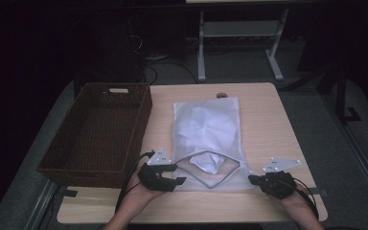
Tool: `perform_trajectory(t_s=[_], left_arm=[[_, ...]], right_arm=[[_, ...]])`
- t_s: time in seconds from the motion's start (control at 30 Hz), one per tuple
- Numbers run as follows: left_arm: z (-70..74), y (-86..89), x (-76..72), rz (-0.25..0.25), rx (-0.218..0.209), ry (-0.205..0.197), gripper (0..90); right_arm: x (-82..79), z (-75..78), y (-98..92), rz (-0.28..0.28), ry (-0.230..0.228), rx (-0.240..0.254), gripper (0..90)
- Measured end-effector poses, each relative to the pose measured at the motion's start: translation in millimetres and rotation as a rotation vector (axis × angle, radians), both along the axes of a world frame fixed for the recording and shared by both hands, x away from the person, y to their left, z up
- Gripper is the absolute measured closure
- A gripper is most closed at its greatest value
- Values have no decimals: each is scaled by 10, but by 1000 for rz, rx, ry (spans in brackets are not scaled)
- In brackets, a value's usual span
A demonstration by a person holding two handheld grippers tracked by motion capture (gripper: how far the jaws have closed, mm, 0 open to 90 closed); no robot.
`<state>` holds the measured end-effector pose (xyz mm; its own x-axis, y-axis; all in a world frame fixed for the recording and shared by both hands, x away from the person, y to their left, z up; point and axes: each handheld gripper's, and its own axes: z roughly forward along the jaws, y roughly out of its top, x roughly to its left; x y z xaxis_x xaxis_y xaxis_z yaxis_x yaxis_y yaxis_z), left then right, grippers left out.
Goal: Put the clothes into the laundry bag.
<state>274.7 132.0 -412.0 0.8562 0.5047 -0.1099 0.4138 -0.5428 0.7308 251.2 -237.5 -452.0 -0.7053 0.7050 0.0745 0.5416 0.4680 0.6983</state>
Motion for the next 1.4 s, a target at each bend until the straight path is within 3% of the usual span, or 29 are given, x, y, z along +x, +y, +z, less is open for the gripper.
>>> perform_trajectory(t_s=[0.13,0.3,0.4,0.47,0.53,0.7,0.77,0.9,1.0,1.13,1.4], left_arm=[[-32,-285,46,-77,17,14,409],[-98,-559,168,-122,36,23,650],[-107,-619,279,-122,41,24,819],[-121,-656,342,-123,45,32,897],[-148,-699,395,-123,58,36,899],[-186,-756,473,-111,60,30,900],[-195,-769,492,-104,67,28,900],[-214,-774,537,-93,70,27,900],[-228,-782,562,-84,73,31,900],[-261,-812,594,-67,82,28,900],[-348,-884,738,1,129,9,900]], right_arm=[[-5,4,-9,-3,-5,1,887],[-3,7,-32,-5,-7,6,878],[-18,44,-40,-11,-27,10,723],[-40,100,-24,-7,-44,41,662],[-71,153,36,21,-56,73,658],[-58,131,395,131,-41,98,837],[8,95,602,167,-37,83,887],[120,21,894,206,-37,69,897],[181,-61,1096,231,-28,21,898],[175,-158,1178,238,-14,-34,899],[136,-172,1187,243,-47,-48,900]])
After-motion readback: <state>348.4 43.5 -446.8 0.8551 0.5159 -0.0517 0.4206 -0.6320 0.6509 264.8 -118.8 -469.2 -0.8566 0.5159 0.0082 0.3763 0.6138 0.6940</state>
